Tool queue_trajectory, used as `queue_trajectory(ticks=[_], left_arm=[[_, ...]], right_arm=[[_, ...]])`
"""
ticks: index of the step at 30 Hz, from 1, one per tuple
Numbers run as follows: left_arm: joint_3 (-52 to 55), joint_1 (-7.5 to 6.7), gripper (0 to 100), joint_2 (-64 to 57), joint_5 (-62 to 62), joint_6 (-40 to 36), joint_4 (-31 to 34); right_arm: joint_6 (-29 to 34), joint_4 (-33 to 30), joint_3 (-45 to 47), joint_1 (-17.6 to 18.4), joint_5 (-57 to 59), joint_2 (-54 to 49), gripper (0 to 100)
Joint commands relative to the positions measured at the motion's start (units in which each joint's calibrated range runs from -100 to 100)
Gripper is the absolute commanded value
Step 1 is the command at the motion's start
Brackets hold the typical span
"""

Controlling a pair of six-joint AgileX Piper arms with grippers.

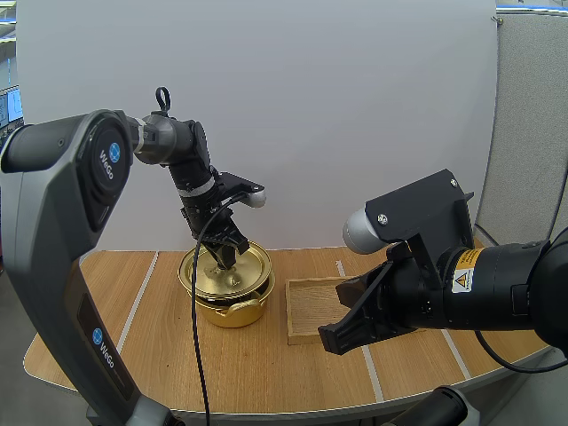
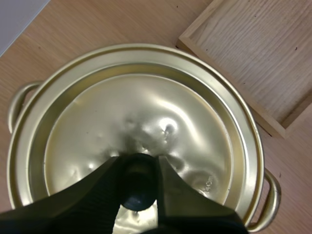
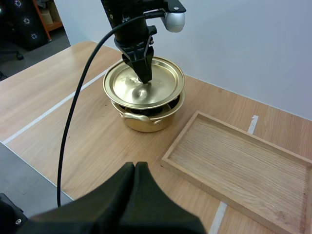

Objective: Open the pot, put the grape inside, and close it

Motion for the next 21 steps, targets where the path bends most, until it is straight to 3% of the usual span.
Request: queue_trajectory(ticks=[1, 21], left_arm=[[-0.03, -0.21, 0, 0.70, -3.40, 0.30, -1.15], [-1.22, -0.21, 0, 5.21, -3.76, 2.40, -4.44]], right_arm=[[-0.08, -0.16, 0.22, -0.19, -0.39, -0.47, 0], [-0.08, -0.16, 0.22, -0.19, -0.39, -0.47, 0]])
